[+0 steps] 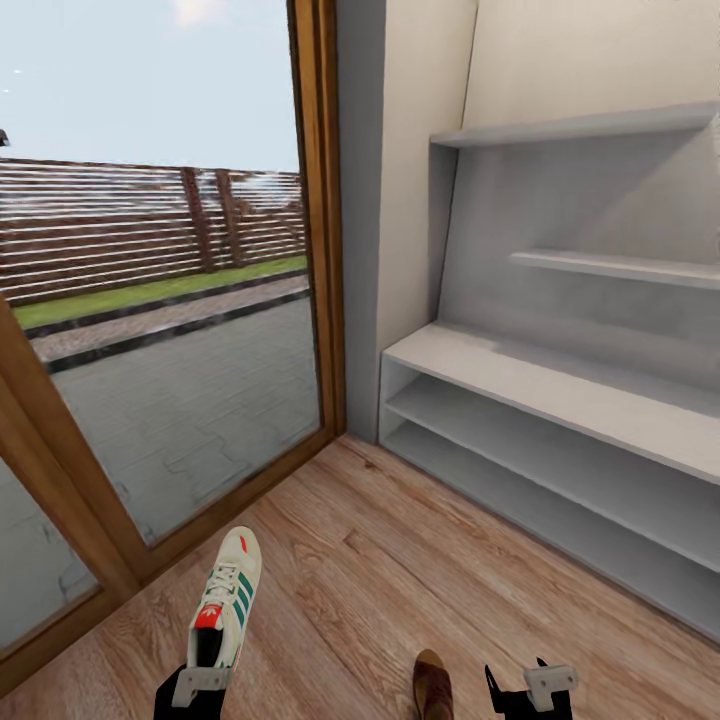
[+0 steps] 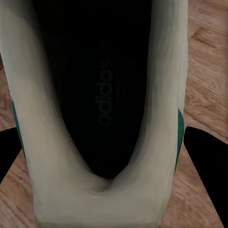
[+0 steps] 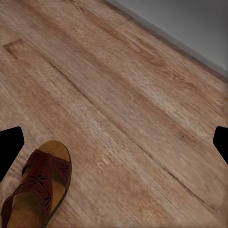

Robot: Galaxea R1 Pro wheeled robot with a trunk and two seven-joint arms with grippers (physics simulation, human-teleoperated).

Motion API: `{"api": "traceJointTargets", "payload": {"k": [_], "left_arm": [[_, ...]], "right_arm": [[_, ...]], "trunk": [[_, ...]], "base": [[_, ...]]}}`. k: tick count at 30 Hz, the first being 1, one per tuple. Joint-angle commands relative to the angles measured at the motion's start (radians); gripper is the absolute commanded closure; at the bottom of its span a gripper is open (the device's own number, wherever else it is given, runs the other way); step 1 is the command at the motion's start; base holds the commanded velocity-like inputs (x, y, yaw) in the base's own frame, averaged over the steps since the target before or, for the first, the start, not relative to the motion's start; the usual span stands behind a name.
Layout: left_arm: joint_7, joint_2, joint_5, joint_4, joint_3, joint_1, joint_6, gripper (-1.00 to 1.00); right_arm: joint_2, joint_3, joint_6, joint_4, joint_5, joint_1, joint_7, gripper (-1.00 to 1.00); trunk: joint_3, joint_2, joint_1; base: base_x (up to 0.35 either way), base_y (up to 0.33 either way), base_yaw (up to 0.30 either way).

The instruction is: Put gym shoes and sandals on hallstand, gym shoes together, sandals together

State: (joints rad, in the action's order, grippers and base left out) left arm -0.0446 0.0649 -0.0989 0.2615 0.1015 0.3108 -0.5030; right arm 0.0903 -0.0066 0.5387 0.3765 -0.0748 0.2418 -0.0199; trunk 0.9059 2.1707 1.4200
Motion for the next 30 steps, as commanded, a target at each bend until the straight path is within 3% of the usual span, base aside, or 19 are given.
{"api": "traceJointTargets", "payload": {"k": [1, 30], "left_arm": [[-0.004, 0.0, -0.01, 0.0, 0.009, 0.001, -0.003, 1.0], [-0.006, 0.0, -0.01, 0.007, 0.007, 0.001, -0.003, 1.0]], "right_arm": [[0.0, -0.001, 0.003, -0.001, -0.006, 0.001, 0.0, -1.0], [0.0, 0.0, 0.003, -0.001, -0.006, 0.001, 0.0, -1.0]], "trunk": [[0.001, 0.0, 0.0], [0.001, 0.0, 0.0]], "base": [[0.0, 0.048, -0.01], [0.0, 0.023, -0.001]]}}
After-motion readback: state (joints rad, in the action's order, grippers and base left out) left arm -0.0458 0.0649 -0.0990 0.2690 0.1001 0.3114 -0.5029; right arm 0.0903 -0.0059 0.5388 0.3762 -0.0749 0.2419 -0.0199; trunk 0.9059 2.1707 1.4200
